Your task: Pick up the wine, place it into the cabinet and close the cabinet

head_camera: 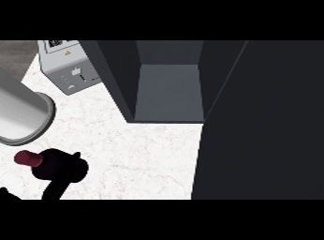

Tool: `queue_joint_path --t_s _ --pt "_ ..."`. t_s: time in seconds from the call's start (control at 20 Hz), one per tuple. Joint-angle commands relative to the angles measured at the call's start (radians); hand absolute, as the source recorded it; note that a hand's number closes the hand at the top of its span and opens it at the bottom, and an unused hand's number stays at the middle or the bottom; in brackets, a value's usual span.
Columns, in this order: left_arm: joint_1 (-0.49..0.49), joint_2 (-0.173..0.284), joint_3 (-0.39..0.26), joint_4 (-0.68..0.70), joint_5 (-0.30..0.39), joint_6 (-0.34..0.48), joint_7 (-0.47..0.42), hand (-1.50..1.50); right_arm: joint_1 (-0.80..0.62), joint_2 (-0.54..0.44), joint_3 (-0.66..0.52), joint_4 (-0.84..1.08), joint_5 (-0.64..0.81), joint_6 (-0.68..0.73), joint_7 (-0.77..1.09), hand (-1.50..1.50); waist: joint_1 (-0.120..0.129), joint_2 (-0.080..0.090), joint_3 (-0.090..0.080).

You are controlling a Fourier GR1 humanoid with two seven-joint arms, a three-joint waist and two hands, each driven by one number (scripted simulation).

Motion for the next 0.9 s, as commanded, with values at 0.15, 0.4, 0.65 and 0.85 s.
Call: queue_joint_path --t_s 0.15,0.4,0.65,0.85 --pt "-0.091 -0.013 0.015 0.096 0.117 0.020 -0.076 -1.50 0.049 -0.012 -0.001 -0.069 -0.051 0.029 0.017 -1.50 -0.006 0.002 -0.001" --pt "-0.075 -0.024 -0.017 0.077 0.174 0.020 -0.131 -1.50 0.012 -0.002 -0.021 -0.089 -0.057 -0.011 0.033 -1.50 0.000 0.000 -0.003" --pt "-0.103 -0.013 0.009 0.115 0.245 0.012 -0.167 -1.50 0.024 0.001 0.002 -0.080 -0.055 0.003 0.022 -1.50 -0.004 -0.001 -0.004" --pt "-0.107 -0.028 0.036 0.121 0.293 -0.028 -0.219 -1.50 -0.003 0.003 0.004 -0.096 -0.043 -0.025 0.042 -1.50 0.001 -0.002 -0.005"
